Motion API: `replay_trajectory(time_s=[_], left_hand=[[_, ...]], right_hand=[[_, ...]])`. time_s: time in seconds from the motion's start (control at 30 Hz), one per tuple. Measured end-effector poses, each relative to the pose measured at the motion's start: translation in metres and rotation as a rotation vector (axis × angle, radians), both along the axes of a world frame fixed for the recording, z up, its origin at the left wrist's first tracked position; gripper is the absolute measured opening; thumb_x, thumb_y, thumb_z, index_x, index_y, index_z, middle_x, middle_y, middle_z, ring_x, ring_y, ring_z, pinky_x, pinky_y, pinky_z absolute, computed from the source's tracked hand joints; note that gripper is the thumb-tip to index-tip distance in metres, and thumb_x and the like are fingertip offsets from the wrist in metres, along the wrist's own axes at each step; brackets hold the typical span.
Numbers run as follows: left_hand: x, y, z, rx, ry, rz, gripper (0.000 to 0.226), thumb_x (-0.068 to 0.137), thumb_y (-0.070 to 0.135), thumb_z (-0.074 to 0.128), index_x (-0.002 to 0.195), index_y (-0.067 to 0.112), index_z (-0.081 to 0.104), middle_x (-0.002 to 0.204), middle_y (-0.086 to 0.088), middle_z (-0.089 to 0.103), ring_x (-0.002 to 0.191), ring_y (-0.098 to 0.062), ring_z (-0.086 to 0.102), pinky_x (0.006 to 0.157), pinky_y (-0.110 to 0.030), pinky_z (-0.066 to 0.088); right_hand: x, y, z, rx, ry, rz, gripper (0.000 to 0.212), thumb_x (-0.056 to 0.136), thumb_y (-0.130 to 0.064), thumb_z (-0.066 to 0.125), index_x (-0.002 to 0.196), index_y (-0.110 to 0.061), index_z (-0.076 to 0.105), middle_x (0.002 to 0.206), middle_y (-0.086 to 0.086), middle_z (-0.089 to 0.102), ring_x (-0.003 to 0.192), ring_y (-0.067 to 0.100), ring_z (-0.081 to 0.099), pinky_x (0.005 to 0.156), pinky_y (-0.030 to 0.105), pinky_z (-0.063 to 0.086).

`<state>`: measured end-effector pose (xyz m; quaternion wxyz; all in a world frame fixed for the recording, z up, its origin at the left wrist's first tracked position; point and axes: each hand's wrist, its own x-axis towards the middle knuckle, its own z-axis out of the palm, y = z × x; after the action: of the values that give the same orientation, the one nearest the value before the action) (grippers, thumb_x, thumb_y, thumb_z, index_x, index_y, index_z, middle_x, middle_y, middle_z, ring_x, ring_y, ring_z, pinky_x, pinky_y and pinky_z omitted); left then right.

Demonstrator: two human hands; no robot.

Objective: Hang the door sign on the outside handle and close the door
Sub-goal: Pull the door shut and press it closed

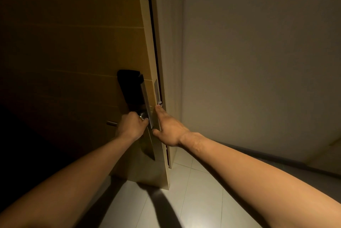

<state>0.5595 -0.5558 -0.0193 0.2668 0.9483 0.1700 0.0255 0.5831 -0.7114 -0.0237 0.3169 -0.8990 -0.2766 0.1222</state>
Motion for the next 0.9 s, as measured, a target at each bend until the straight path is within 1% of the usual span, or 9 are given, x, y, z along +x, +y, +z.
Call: replay_trajectory(time_s=[0.07,0.2,0.3,0.4,0.5,0.57,0.67,0.83,0.9], left_hand=[[0.002,0.000,-0.001,0.005,-0.016,-0.009,0.036,0.091,0.036,0.063,0.062,0.015,0.061,0.055,-0.005,0.061,0.049,-0.021,0.058,0.051,-0.031,0.044],[0.002,-0.002,0.001,0.067,-0.040,-0.007,0.022,0.088,0.038,0.065,0.083,0.017,0.060,0.070,-0.003,0.062,0.062,-0.019,0.061,0.058,-0.035,0.051],[0.004,0.001,0.003,0.085,-0.070,0.003,0.018,0.091,0.035,0.062,0.088,0.018,0.060,0.070,0.001,0.060,0.062,-0.015,0.059,0.055,-0.031,0.050],[0.004,0.005,0.013,0.052,-0.096,0.015,0.018,0.093,0.036,0.058,0.084,0.020,0.059,0.069,0.000,0.064,0.061,-0.017,0.062,0.053,-0.031,0.050],[0.003,0.007,0.031,0.017,-0.116,0.030,0.023,0.094,0.038,0.055,0.079,0.021,0.059,0.069,-0.001,0.065,0.060,-0.017,0.063,0.051,-0.029,0.048],[0.002,0.010,0.050,0.021,-0.118,0.023,0.022,0.093,0.036,0.057,0.077,0.021,0.060,0.070,-0.002,0.065,0.062,-0.017,0.062,0.053,-0.030,0.048],[0.001,0.015,0.079,0.040,-0.141,0.001,0.028,0.091,0.039,0.057,0.072,0.018,0.060,0.067,-0.003,0.063,0.057,-0.018,0.058,0.050,-0.028,0.042],[0.000,0.026,0.149,0.040,-0.296,0.062,0.038,0.091,0.032,0.056,0.057,0.018,0.048,0.057,-0.003,0.051,0.051,-0.020,0.049,0.051,-0.030,0.037],[0.001,0.028,0.177,0.084,-0.341,0.086,0.040,0.092,0.032,0.054,0.055,0.019,0.045,0.057,-0.003,0.049,0.051,-0.021,0.049,0.052,-0.030,0.036]], right_hand=[[0.002,-0.001,0.000,0.000,-0.015,-0.004,0.090,0.093,-0.027,0.063,0.158,-0.019,0.002,0.166,0.005,0.013,0.148,0.023,0.023,0.118,0.038,0.024],[0.006,-0.002,0.001,-0.048,-0.099,0.010,0.088,0.091,-0.031,0.062,0.158,-0.017,0.006,0.164,0.007,0.020,0.147,0.025,0.025,0.119,0.048,0.024],[0.010,-0.004,0.002,-0.033,-0.136,-0.003,0.085,0.091,-0.031,0.062,0.157,-0.015,0.011,0.163,0.009,0.023,0.146,0.025,0.028,0.119,0.046,0.024],[0.013,-0.003,0.009,0.038,-0.146,-0.031,0.079,0.088,-0.030,0.066,0.153,-0.017,0.022,0.154,0.010,0.037,0.137,0.027,0.041,0.113,0.037,0.033],[0.018,-0.001,0.026,0.124,-0.115,-0.040,0.075,0.086,-0.028,0.068,0.148,-0.025,0.026,0.142,0.008,0.048,0.126,0.025,0.052,0.105,0.038,0.044],[0.023,0.000,0.046,0.141,-0.128,-0.026,0.076,0.086,-0.028,0.068,0.149,-0.025,0.025,0.142,0.008,0.048,0.126,0.025,0.051,0.103,0.034,0.043],[0.031,0.002,0.079,0.146,-0.156,-0.029,0.079,0.088,-0.028,0.065,0.153,-0.019,0.021,0.151,0.009,0.040,0.135,0.026,0.043,0.103,0.026,0.031],[0.040,0.008,0.153,0.237,-0.178,-0.019,0.065,0.088,-0.028,0.066,0.144,-0.023,0.035,0.134,0.003,0.055,0.118,0.019,0.055,0.103,0.037,0.047],[0.041,0.010,0.178,0.264,-0.191,-0.019,0.064,0.087,-0.027,0.068,0.142,-0.023,0.037,0.131,0.002,0.056,0.116,0.017,0.056,0.102,0.039,0.049]])
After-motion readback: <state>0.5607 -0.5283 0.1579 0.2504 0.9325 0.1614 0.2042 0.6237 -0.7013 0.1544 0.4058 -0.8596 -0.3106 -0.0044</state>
